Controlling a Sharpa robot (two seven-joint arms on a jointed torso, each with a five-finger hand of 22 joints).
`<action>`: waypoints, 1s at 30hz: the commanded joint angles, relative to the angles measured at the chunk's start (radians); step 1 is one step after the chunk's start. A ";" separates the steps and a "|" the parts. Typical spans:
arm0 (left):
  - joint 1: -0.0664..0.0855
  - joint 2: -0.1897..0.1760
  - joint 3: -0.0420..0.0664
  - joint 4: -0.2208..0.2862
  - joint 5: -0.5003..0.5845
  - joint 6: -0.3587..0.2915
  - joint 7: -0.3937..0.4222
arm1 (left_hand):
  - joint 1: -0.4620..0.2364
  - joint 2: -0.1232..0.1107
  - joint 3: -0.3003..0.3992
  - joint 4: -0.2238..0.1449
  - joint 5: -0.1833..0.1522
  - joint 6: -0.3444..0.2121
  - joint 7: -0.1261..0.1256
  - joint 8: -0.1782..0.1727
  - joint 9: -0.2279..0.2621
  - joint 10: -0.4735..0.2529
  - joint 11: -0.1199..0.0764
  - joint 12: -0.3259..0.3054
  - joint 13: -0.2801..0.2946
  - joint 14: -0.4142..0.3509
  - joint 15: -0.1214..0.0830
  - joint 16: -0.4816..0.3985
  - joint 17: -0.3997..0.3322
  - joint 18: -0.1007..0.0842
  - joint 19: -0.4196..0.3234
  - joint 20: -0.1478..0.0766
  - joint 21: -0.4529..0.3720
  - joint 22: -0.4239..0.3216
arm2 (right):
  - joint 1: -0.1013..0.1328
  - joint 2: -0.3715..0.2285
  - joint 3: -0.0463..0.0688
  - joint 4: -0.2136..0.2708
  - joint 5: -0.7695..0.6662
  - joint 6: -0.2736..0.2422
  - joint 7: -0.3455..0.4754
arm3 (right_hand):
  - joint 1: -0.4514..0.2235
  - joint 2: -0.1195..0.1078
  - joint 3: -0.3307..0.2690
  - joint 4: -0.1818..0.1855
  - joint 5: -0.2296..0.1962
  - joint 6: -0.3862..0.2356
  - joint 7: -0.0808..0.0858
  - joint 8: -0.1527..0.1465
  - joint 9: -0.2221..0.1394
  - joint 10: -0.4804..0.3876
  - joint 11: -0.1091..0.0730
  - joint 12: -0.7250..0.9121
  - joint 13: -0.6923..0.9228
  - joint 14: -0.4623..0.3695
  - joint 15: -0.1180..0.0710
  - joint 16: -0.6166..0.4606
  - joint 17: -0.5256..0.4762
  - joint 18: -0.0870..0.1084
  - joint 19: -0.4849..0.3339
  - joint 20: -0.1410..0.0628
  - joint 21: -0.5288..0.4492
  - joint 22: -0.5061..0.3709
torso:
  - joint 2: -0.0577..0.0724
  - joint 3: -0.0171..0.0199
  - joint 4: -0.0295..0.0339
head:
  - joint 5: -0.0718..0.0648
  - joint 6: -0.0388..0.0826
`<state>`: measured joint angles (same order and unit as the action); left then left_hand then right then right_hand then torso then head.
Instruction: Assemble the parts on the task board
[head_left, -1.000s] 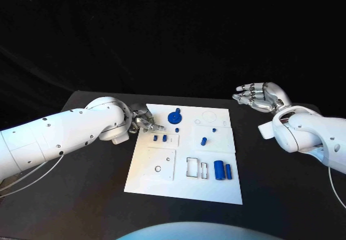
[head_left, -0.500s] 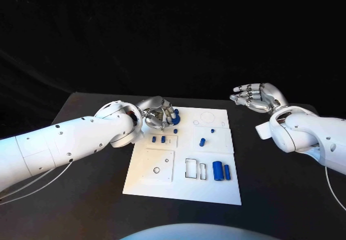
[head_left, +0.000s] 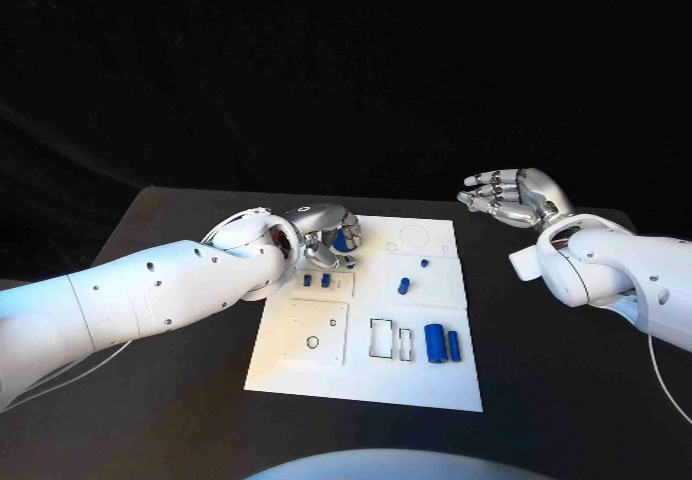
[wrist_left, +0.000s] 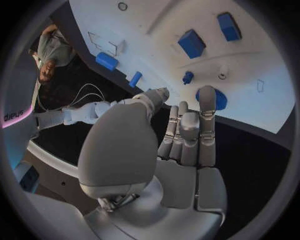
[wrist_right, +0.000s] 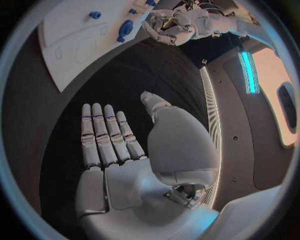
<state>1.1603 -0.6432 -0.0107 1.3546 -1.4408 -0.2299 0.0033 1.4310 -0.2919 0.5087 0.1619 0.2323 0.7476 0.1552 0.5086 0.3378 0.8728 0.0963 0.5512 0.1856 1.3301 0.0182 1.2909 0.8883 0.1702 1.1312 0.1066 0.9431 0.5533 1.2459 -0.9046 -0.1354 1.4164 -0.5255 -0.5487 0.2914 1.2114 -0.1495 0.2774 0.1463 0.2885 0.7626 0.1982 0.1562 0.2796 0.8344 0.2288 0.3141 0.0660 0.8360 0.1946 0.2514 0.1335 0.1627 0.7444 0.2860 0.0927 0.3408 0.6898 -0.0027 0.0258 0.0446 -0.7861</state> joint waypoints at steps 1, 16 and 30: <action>-0.001 0.011 0.000 -0.009 -0.108 0.046 -0.045 | -0.008 0.001 -0.005 -0.006 -0.006 0.009 -0.001 -0.006 -0.007 0.000 0.000 -0.010 -0.009 0.018 0.000 0.020 0.027 0.015 0.011 0.000 0.009 0.003 | -0.001 0.002 0.000 0.001 -0.008 0.014 0.012 | 0.004 0.008 -0.005 -0.004 0.006 0.002 0.090 -0.004 -0.002 -0.003 -0.001 0.005 -0.001 0.008 -0.002 -0.004 -0.001 0.000 0.003 0.000 -0.006 -0.001 | -0.001 0.0011 0.0000 | -0.001 -0.002; -0.002 0.061 -0.003 -0.061 -0.163 0.121 -0.097 | 0.001 0.015 0.002 -0.018 -0.005 0.037 -0.007 -0.016 -0.033 0.015 0.000 -0.040 -0.042 0.067 -0.001 0.077 0.098 -0.005 0.079 0.003 0.109 0.128 | -0.002 0.005 0.000 0.001 -0.009 0.014 0.013 | 0.005 0.009 -0.005 -0.004 0.007 0.002 0.090 -0.004 -0.002 -0.003 -0.001 0.005 -0.001 0.008 -0.002 -0.005 -0.001 0.000 0.003 0.000 -0.006 -0.001 | 0.000 0.0018 -0.0017 | -0.005 -0.003; -0.003 0.082 -0.005 -0.079 -0.171 0.143 -0.104 | 0.011 0.025 0.057 -0.028 -0.009 0.082 -0.010 -0.017 -0.048 0.073 -0.008 -0.055 -0.064 0.081 -0.008 0.092 0.109 -0.015 0.103 0.003 0.159 0.190 | -0.002 0.005 0.000 0.003 -0.009 0.014 0.014 | 0.005 0.009 -0.005 -0.004 0.007 0.002 0.090 -0.004 -0.002 -0.003 -0.001 0.005 -0.001 0.008 -0.002 -0.005 -0.001 0.000 0.003 0.000 -0.006 -0.001 | -0.001 0.0015 0.0011 | -0.011 -0.009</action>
<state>1.1580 -0.5648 -0.0156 1.2749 -1.5991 -0.1121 -0.0945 1.4410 -0.2720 0.5593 0.1328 0.2286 0.8235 0.1477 0.4970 0.2902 0.9408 0.0891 0.4993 0.1223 1.4047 0.0071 1.3768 0.9962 0.1703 1.2278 0.1091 1.1005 0.7427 1.2441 -0.9010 -0.1354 1.4176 -0.5267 -0.5485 0.2934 1.2147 -0.1462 0.2775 0.1462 0.2925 0.7626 0.1982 0.1562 0.2788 0.8344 0.2288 0.3140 0.0660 0.8360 0.1946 0.2515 0.1337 0.1627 0.7443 0.2860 0.0928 0.3410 0.6890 -0.0012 0.0263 0.0348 -0.7939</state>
